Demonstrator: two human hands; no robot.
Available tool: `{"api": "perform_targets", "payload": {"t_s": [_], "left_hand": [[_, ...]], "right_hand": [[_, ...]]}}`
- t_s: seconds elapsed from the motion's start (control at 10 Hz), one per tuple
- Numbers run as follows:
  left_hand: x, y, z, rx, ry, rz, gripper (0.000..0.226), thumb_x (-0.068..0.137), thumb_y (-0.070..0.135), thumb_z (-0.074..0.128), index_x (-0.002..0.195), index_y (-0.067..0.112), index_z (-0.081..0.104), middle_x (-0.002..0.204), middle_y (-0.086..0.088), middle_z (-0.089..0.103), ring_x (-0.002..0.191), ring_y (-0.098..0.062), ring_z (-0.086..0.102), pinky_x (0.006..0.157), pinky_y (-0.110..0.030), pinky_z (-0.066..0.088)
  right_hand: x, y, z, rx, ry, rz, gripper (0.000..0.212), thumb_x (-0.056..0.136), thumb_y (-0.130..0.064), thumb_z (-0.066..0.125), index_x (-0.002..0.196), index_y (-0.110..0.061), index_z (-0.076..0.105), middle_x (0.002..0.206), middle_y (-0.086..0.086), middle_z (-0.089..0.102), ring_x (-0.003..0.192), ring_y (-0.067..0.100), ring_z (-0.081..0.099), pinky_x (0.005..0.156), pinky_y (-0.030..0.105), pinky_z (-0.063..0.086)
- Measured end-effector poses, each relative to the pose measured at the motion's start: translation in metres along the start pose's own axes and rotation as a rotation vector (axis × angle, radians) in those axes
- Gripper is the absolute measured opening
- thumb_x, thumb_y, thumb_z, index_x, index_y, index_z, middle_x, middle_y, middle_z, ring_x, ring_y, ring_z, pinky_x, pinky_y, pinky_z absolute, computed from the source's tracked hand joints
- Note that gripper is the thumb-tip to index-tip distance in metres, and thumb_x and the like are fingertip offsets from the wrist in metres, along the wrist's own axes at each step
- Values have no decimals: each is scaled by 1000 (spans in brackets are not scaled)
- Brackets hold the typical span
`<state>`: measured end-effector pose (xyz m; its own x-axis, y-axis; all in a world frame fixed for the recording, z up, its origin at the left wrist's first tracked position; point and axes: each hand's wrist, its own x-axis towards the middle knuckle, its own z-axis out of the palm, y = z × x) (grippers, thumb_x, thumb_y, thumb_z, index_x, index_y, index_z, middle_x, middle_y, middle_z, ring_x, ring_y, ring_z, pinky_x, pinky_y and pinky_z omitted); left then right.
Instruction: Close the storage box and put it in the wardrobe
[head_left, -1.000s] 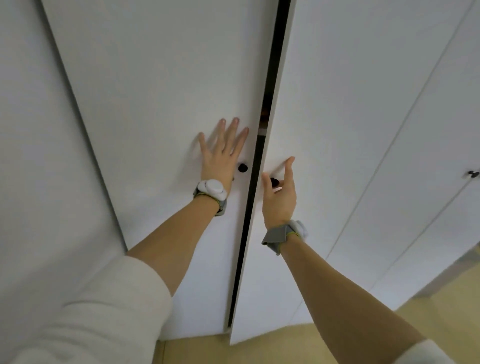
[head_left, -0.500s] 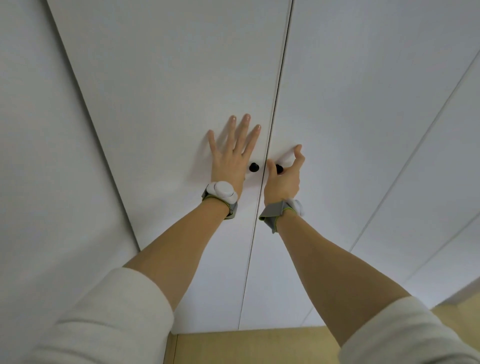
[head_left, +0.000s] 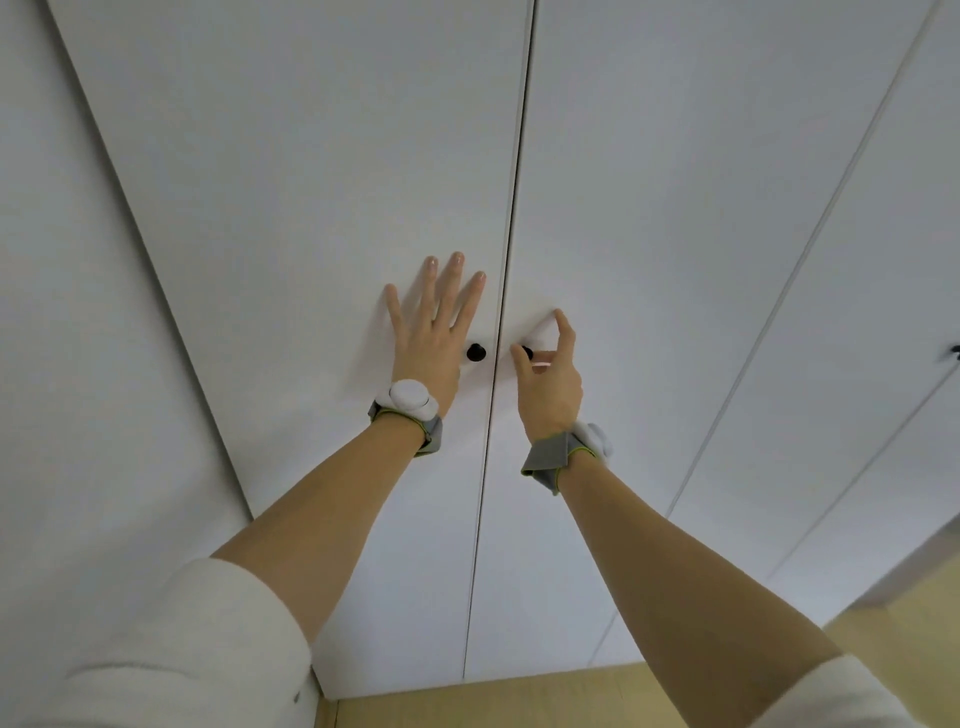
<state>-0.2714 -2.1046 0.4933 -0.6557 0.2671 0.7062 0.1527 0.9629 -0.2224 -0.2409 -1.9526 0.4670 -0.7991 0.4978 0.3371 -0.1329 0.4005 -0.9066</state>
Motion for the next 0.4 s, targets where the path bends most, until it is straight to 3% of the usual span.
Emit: {"api": "perform_targets", "payload": {"t_s": [0.1,0.2,0.3,0.4], "left_hand": [[-1,-1,-3,-119,-12,0,117,82,14,80,168,23,3,175,-8,-7,161,-37,-2,120,-71,15],[-21,1,-5,-241,-20,-18,104,86,26,74,168,20,11,176,-7,-3,162,-33,-1,125,-64,11],[-44,3,-10,-356,-36,-44,92,91,27,66,168,20,17,176,-5,0,162,-30,1,127,-59,14],[-117,16,-2,-534,-66,-70,77,96,23,58,166,21,25,175,0,8,162,-24,8,129,-52,18]], "right_hand": [[-6,-2,-17,-16,-7,-5,57,97,-46,64,148,-39,41,114,-9,66,99,13,67,84,33,54],[-28,-21,-57,17,-20,-23,27,101,-41,61,122,-26,67,111,-13,70,103,5,67,93,33,56],[-54,-58,-102,99,-18,-55,16,103,-31,62,107,-24,75,101,-14,75,100,2,69,96,30,54],[-93,-115,-173,302,50,-216,16,102,-26,63,101,-23,79,95,0,77,93,20,71,83,24,50]]}}
